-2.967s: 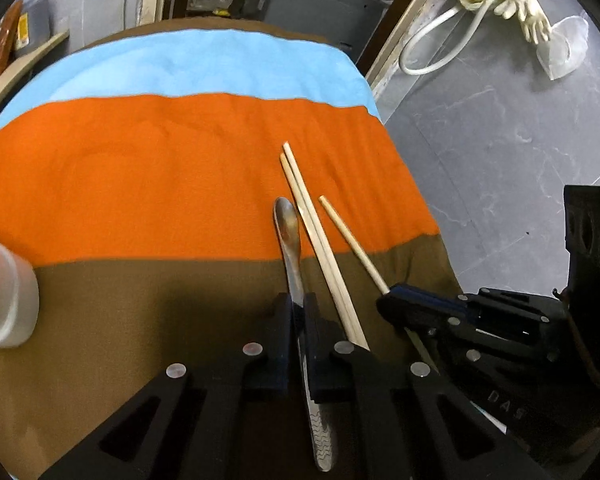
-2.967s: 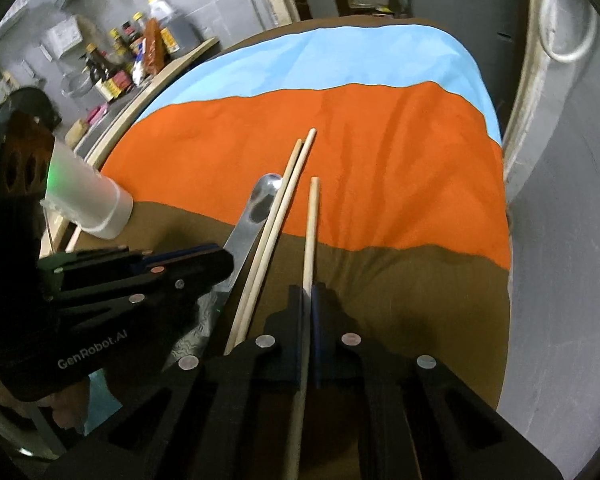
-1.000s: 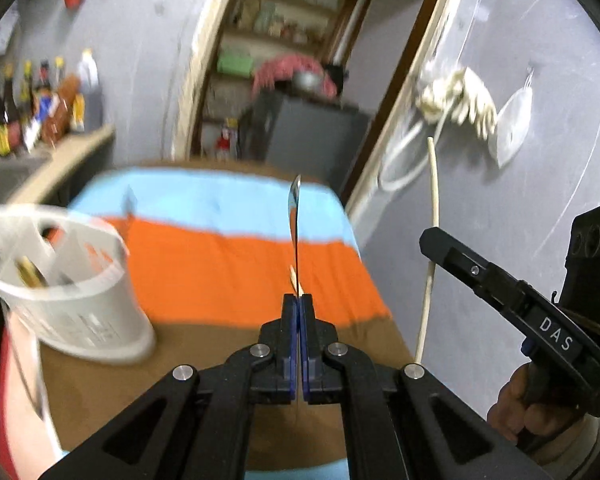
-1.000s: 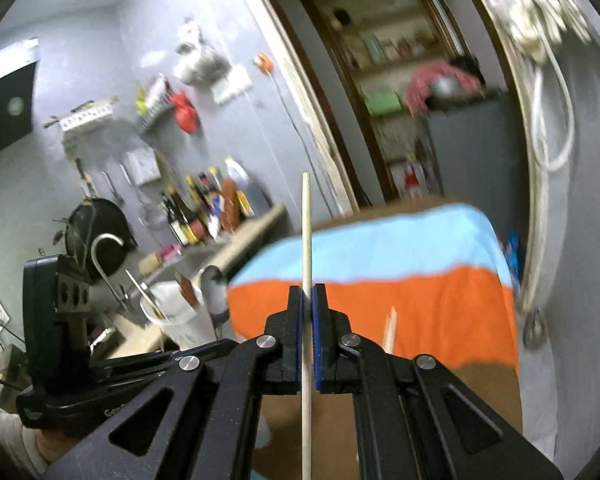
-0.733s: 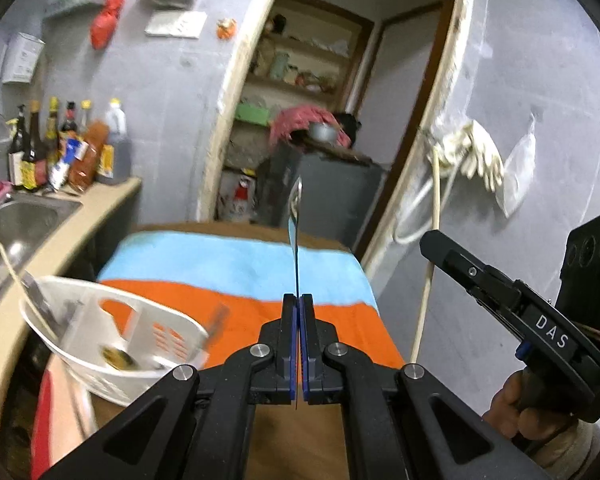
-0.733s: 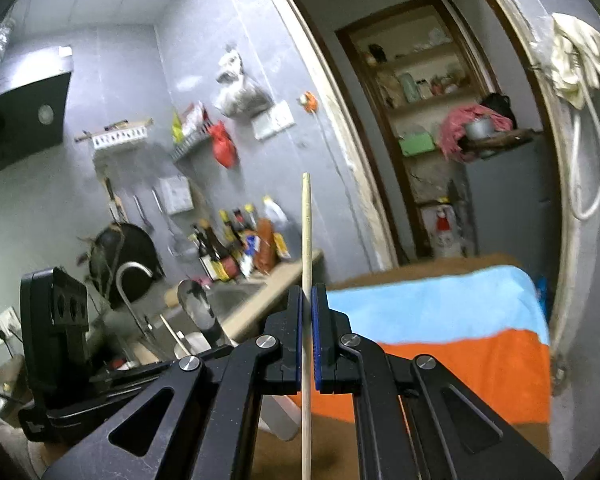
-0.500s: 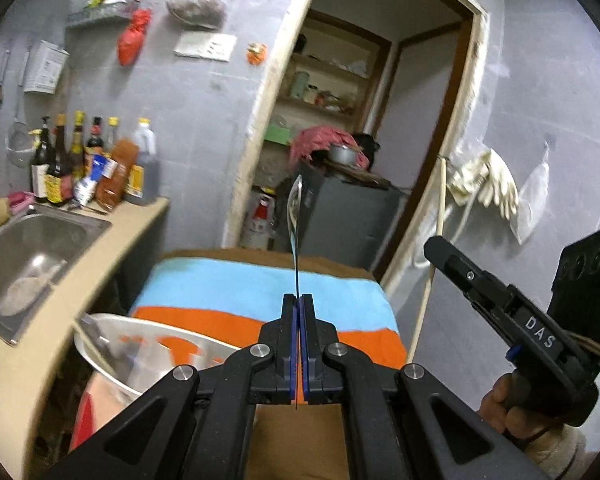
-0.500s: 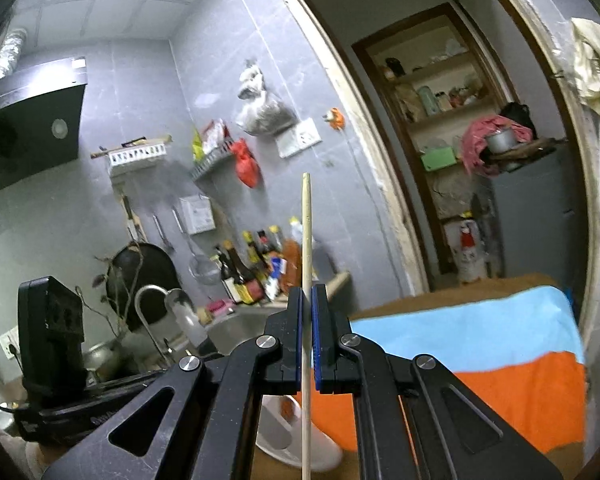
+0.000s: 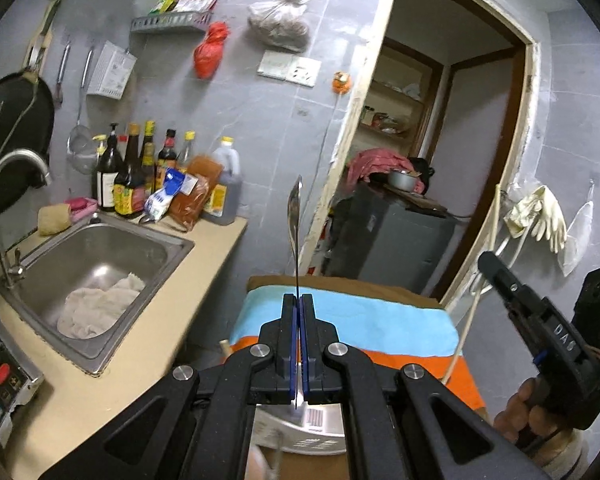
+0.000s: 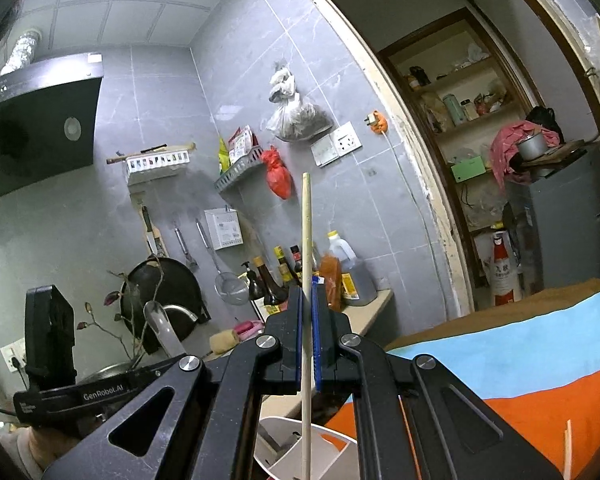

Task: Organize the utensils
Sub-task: 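Lift the knife and one chopstick and carry them over the white caddy, then lower into the caddy and open both grippers to drop knife and chopstick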

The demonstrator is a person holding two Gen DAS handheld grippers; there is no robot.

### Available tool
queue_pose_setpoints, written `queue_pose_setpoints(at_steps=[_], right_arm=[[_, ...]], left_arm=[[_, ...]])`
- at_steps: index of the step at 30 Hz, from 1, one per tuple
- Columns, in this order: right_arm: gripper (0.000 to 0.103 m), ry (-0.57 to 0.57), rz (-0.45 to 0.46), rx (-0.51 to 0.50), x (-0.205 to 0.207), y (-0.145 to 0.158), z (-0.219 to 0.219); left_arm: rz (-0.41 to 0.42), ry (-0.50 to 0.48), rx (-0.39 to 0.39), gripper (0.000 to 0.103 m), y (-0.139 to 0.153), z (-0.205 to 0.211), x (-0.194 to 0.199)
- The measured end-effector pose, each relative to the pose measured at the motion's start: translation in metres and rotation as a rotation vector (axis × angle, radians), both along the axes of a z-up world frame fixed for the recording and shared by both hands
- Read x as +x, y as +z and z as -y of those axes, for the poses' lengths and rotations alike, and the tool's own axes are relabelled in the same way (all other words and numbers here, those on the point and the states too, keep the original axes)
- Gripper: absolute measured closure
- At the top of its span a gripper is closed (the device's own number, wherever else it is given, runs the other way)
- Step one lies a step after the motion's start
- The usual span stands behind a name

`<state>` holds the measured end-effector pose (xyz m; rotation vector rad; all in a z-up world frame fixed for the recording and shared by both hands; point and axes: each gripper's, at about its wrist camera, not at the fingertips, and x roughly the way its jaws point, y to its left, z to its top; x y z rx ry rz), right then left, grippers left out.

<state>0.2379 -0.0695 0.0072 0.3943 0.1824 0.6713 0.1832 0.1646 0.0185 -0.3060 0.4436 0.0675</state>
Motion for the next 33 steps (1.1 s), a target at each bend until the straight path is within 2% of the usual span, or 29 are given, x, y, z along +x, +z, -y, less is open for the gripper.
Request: queue_pose_setpoints(at_steps=[7,15,24,33], right_arm=[[0.099,-0.043,-0.028,-0.034,0.003,-0.012,-0.013],[0.099,-0.073,-0.052,-0.056,0.008,-0.018,-0.014],[0.099,-0.086,-0.063,-0.075,0.01,-0.023,-0.015],[0.099,-0.093,-0.047,-0.041,0.013,-0.032,-0.013]], left_arm=[[-0.022,-0.037,-0.038,0.101,-0.025,-0.009,0.013],[-0.009,-0.071,-0.013,0.101,-0.046,-0.005,0.032],[-0.045,-0.079,-0.043,0.101,-0.067,-0.002,0.043],[-0.073,-0.093,-0.042,0.101,-0.083,0.001,0.048]])
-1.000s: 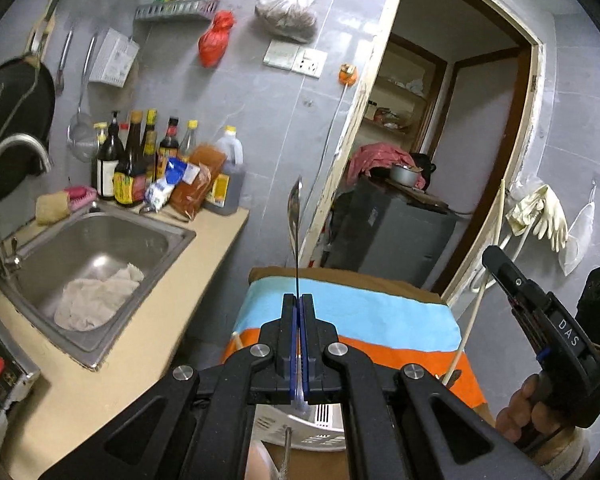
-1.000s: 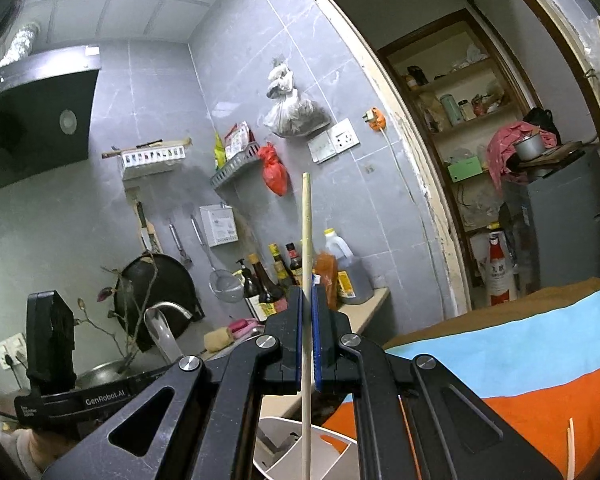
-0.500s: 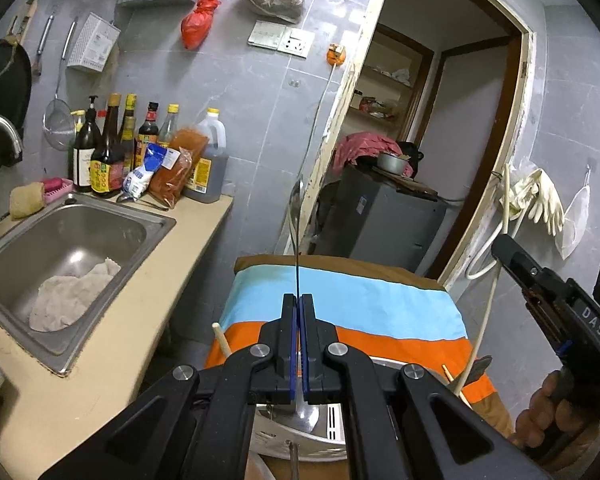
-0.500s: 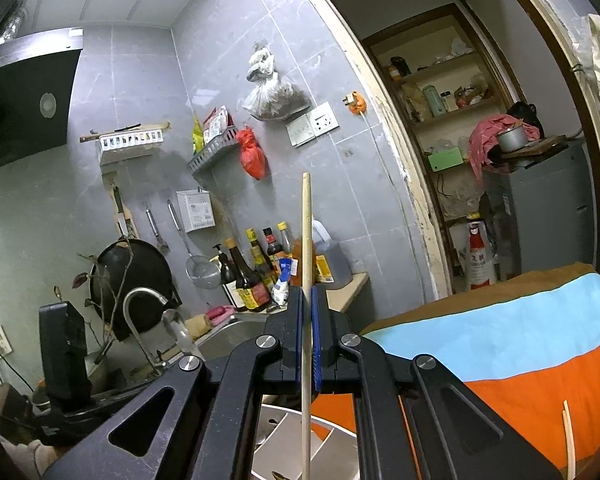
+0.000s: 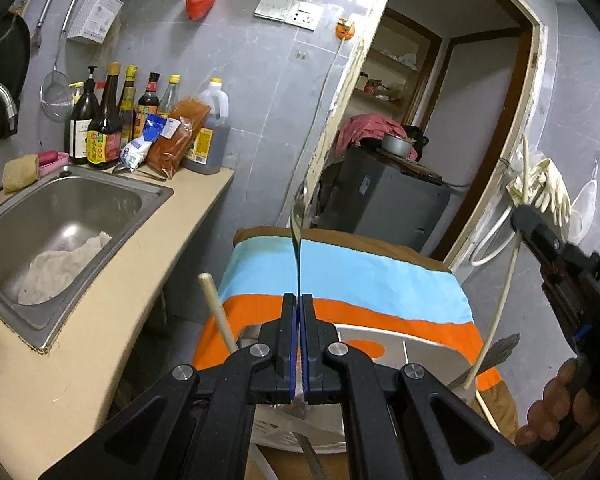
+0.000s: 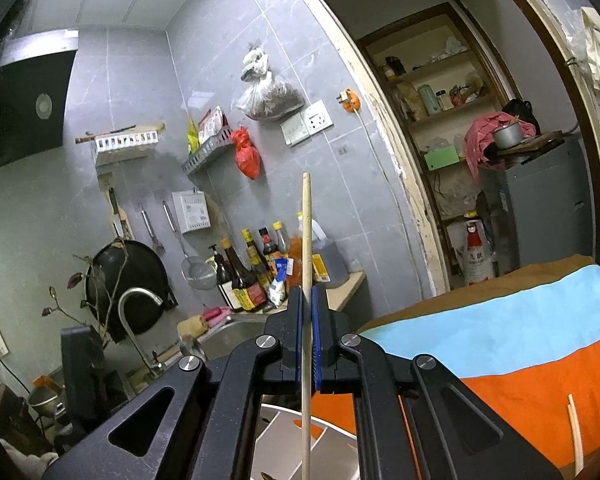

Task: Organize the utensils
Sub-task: 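Lower into the caddy and open both grippers to drop knife and chopstick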

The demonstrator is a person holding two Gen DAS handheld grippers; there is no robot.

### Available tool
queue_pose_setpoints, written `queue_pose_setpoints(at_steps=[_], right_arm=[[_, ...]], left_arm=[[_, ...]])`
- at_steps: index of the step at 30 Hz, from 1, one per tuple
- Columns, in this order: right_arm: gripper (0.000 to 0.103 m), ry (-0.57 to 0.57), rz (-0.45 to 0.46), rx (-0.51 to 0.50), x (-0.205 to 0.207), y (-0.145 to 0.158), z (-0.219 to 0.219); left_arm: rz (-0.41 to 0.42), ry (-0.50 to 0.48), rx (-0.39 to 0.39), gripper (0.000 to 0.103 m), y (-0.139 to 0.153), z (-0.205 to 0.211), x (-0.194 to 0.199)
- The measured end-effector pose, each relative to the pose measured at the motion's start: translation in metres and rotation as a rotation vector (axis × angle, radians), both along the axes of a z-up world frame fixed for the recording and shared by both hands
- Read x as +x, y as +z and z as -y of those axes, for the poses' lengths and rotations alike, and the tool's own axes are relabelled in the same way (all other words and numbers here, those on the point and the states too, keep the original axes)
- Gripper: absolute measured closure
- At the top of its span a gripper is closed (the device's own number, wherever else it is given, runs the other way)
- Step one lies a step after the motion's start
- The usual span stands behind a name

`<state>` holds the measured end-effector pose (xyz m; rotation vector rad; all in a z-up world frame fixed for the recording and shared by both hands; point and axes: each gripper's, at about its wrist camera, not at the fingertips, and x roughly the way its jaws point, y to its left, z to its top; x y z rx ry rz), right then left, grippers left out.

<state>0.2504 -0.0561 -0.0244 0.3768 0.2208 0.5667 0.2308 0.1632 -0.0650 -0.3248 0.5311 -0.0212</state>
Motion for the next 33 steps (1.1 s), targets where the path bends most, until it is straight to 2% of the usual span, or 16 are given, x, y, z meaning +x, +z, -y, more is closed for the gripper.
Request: queue_pose_setpoints(at_steps=[3,12,18,22,33], right_arm=[[0.099,-0.001,0.017,-0.011,0.001,-0.005,-0.005],[0.098,0.004,-0.018,-0.052,0.004,-0.027,-0.013],[0.098,0.007,-0.033,-0.058,0.004,-0.03,-0.012],[0.098,0.004,-0.039,-0.063,0.004,-0.034,-0.011],[0.098,-0.017,0.015,-0.032,0.004,-0.028,-0.01]], left_arm=[[-0.015,-0.025,0.026,0.101,-0.002,0.008,0.001],[-0.063,-0.043,-0.008,0.101,-0.004,0.004,0.0],[-0.063,-0.055,-0.034,0.101,0.001,0.001,-0.002],[-0.067,-0.062,-0.025,0.101,0.002,0.002,-0.003],[-0.073,-0.068,-0.02,0.101,0.001,0.001,-0.002]])
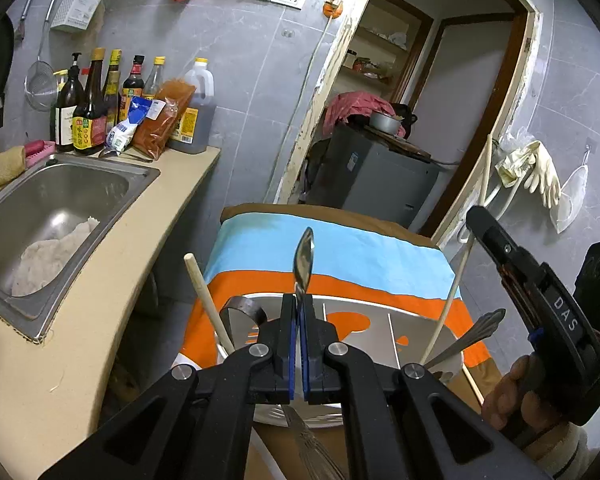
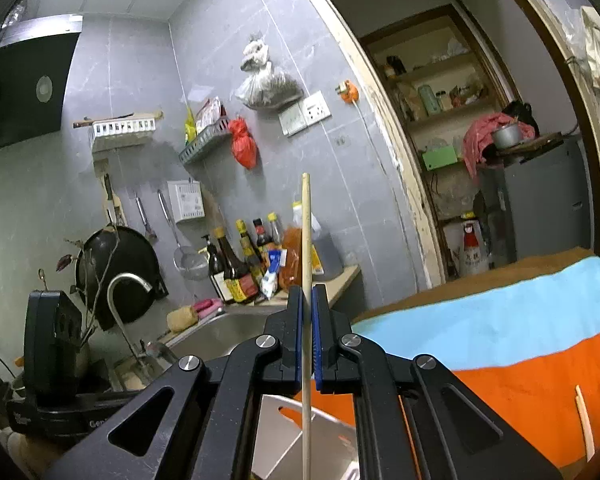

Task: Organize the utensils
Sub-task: 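Lower into the caddy and open both grippers to drop knife and chopstick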

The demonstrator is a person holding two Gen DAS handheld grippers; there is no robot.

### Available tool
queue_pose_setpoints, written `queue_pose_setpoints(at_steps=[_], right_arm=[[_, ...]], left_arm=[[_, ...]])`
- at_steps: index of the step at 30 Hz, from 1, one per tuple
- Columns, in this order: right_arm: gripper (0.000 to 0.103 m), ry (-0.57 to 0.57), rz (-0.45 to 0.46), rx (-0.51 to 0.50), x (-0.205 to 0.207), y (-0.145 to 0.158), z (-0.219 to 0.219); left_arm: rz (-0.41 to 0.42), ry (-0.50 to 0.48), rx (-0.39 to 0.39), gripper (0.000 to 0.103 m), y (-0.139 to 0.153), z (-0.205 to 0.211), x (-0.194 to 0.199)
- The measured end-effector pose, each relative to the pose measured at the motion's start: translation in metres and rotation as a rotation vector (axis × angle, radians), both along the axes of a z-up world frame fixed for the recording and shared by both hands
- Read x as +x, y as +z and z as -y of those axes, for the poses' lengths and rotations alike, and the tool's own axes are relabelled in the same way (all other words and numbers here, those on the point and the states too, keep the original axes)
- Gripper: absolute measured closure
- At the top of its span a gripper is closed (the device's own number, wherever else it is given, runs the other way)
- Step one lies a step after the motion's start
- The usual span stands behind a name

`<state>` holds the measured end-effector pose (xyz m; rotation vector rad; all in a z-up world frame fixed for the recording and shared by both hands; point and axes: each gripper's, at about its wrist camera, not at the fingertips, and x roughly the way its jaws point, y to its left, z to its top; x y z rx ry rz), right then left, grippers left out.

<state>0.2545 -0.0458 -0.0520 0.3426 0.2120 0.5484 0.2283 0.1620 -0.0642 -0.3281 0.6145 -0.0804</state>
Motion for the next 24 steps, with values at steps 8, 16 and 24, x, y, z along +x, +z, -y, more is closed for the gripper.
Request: queue_pose_setpoints(at_steps=[8,16,24], right_arm=[[0.098,-0.026,0.013,-0.019,0.002,-0.003,-0.004],[0.096,-0.005,-0.023,-0.033,0.001,-0.008,-0.002],[0.08,-0.019,-0.04,-0.01,-0.007,-0.005,0.009]], left_arm=[[-0.007,-0.025,-0.001,0.1,0.002,0.0,-0.002],[0.009,-0.019,-0.029,0.086,0.011,-0.002,-0.006],[0.044,0.024,-0.052,0.079,0.021,-0.009,-0.013]])
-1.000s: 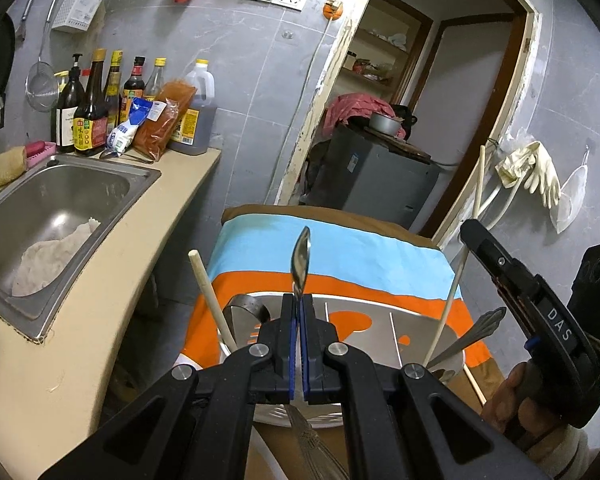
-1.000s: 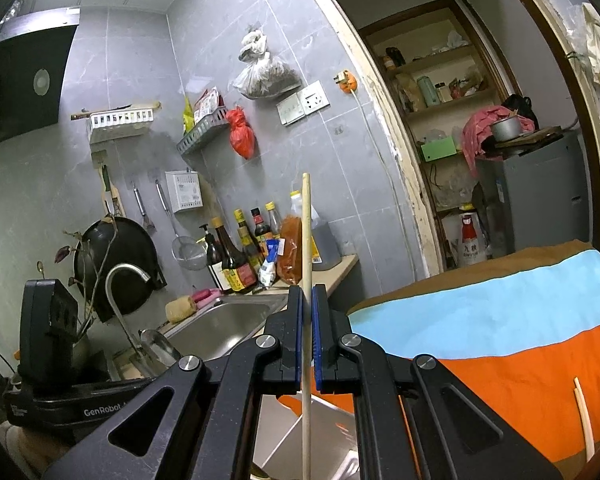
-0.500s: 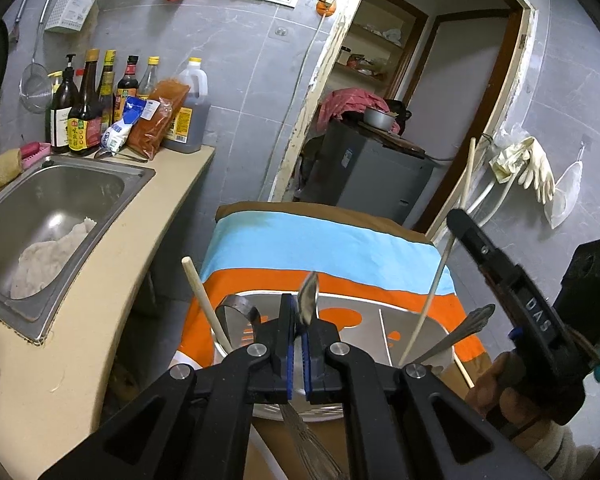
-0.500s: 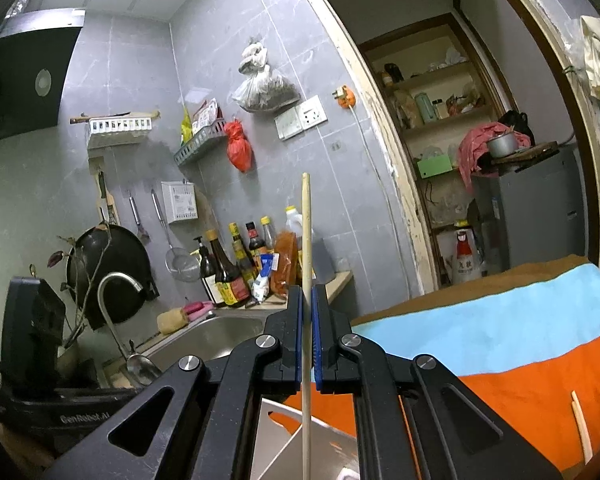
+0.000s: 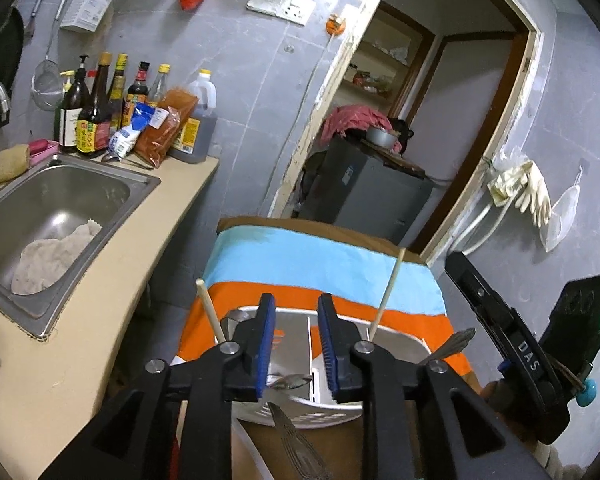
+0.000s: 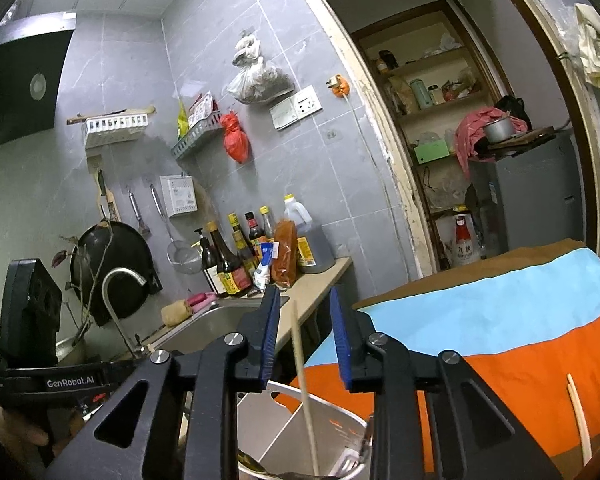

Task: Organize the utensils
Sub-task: 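Lower into the caddy and open both grippers to drop knife and chopstick, then move both tools back down to the remaining chopsticks on the cloth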

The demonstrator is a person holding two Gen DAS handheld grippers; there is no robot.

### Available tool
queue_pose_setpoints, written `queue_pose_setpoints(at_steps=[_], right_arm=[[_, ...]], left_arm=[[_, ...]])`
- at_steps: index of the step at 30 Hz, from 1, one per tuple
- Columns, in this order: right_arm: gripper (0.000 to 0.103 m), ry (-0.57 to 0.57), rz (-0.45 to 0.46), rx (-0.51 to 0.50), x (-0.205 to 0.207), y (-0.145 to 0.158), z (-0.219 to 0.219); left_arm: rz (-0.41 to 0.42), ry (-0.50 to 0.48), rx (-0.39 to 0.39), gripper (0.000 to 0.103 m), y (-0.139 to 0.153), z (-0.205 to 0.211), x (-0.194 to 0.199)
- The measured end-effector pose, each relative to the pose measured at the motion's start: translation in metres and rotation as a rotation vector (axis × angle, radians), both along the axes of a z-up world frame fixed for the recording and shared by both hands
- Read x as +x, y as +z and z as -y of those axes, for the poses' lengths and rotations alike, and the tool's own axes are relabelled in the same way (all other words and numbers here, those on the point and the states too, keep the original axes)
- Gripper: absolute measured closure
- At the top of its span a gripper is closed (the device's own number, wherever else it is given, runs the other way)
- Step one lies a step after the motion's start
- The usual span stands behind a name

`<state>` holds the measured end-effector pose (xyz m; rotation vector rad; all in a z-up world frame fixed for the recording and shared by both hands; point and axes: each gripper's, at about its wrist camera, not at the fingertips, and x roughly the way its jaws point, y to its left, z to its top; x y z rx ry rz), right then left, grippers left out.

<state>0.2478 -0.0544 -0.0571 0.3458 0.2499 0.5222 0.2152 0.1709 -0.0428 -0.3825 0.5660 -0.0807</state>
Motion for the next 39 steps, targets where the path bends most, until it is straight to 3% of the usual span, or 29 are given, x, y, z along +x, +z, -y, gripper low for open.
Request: queue_pose_setpoints(at_steps=[2,4,8,15,17,18,28,39], right_arm=[[0.074,-0.01,0.003,-0.001,-0.003,0.003,0.005],[0.059,-0.021,0.006,0.001,-0.006,0.008,0.01],[0.049,-0.048,0.009,-0.012,-0.012,0.018,0.027],[0.028,-0.098,0.037,-0.06,-0.024,0.04,0.061],[0.014,-0.113,0.038,-0.075,-0.028,0.045,0.071],[0.002,-0.124,0.035,-0.084,-0.029,0.048,0.077],[0.001,-0.214,0.046,-0.135,-0.047,0.063,0.143],[0.001,-0.27,0.024,-0.164,-0.054,0.056,0.223]], left_arm=[[0.022,0.017,-0.002,0.069,0.004,-0.001,-0.002],[0.052,0.037,0.0,0.055,0.009,0.001,-0.006],[0.101,0.052,0.019,0.044,0.018,0.012,-0.01],[0.18,0.058,0.05,0.016,0.034,0.045,-0.014],[0.2,0.068,0.063,0.006,0.037,0.057,-0.015],[0.209,0.076,0.07,0.001,0.039,0.064,-0.016],[0.245,0.076,0.13,0.0,0.045,0.13,-0.019],[0.269,0.035,0.149,0.0,0.034,0.209,-0.015]])
